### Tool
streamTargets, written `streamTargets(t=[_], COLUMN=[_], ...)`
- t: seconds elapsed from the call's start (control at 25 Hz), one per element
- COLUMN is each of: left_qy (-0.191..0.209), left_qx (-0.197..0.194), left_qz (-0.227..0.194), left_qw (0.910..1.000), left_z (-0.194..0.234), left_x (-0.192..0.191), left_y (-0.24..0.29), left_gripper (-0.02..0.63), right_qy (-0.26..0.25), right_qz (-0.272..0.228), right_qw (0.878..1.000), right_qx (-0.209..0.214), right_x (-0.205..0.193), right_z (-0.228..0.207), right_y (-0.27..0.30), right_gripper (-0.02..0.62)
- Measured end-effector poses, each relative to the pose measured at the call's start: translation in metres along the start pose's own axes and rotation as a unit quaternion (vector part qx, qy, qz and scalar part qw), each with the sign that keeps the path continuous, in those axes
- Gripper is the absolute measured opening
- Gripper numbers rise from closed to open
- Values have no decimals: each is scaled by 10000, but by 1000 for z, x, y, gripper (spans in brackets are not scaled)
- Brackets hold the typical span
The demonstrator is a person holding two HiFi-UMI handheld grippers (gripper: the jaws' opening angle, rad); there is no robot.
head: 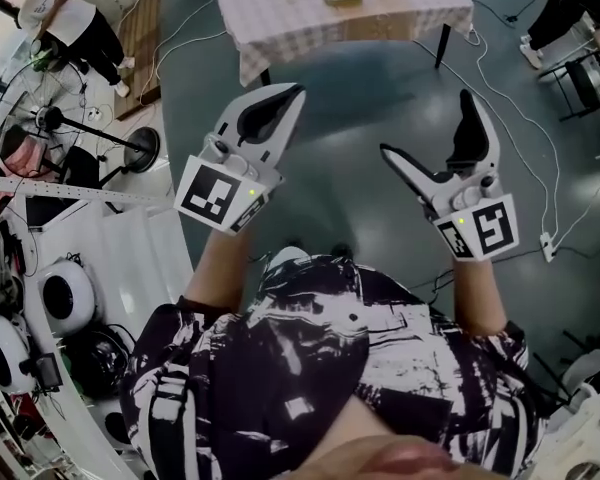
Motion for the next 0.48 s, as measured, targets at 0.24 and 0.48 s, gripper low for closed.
streamTargets(t=[0.24,0.48], left_qy=[-39,-177], left_qx=[120,115], left_qz=[250,182], left_qw=[9996,9996], left_z=[24,100], left_x=[-19,-56], left_y=[14,35], left_gripper=[0,0], right_qy=[124,61], right_qz=[39,159], right_qw=[9998,9997], right_qx=[126,160], right_x=[-19,-51], right_z=[-20,-30], right_y=[33,105], right_gripper=[575,575])
Point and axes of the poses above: the fingertips, and each gripper's own axes: y forward along the fingers, z to its left, x out of its top, the point moved 5 cm from there along -y, backward along the fingers, and after that the axes turned 12 degrees about -x, right-handed, at the moved point
